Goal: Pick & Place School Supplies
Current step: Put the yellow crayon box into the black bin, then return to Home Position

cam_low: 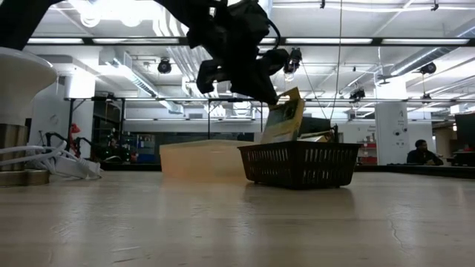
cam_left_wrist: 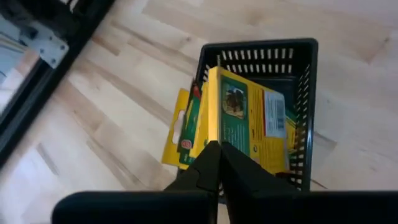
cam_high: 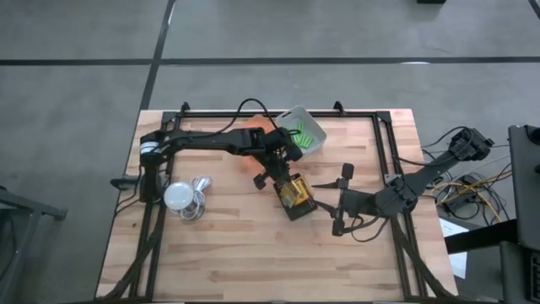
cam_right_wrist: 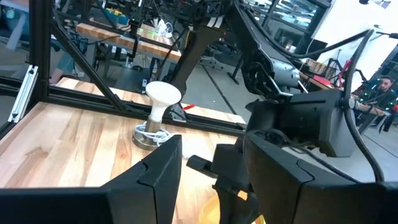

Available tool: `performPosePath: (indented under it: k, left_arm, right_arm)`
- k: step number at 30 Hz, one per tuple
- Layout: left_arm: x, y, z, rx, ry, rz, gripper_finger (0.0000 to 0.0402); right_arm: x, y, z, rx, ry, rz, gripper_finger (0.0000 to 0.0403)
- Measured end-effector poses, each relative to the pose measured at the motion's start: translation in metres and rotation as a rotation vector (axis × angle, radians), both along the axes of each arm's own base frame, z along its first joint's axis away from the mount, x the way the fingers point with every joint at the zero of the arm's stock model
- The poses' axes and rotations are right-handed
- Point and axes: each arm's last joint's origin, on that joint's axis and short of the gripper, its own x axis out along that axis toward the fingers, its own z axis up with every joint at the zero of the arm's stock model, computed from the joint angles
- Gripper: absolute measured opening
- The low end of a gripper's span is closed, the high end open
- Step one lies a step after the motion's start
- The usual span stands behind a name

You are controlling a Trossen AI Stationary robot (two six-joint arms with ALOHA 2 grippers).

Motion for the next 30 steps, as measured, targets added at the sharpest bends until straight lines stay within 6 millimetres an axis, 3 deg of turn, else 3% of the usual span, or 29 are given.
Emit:
performPosePath:
  k: [11, 18, 27, 30]
  left_arm:
    - [0.004, 0.008, -0.013, -0.107, 0.052, 0.082, 0.0081]
    - [0.005, 0.008, -0.008, -0.188, 0.048, 0.14, 0.0117]
    - [0.0, 0.011, 0.044, -0.305, -0.033, 0.234, 0.0157]
    - [-0.01, 0.008, 0.074, -0.354, -0.074, 0.251, 0.0158]
  right_arm:
    - [0.0, 0.0, -0.002, -0.042, 0.024, 0.003, 0.0169]
    - [0.0, 0.0, -0.002, -0.044, 0.025, 0.003, 0.0169]
    - [0.0, 0.0, -0.002, -0.046, 0.027, 0.003, 0.0169]
    - [0.0, 0.0, -0.002, -0.047, 0.029, 0.003, 0.0169]
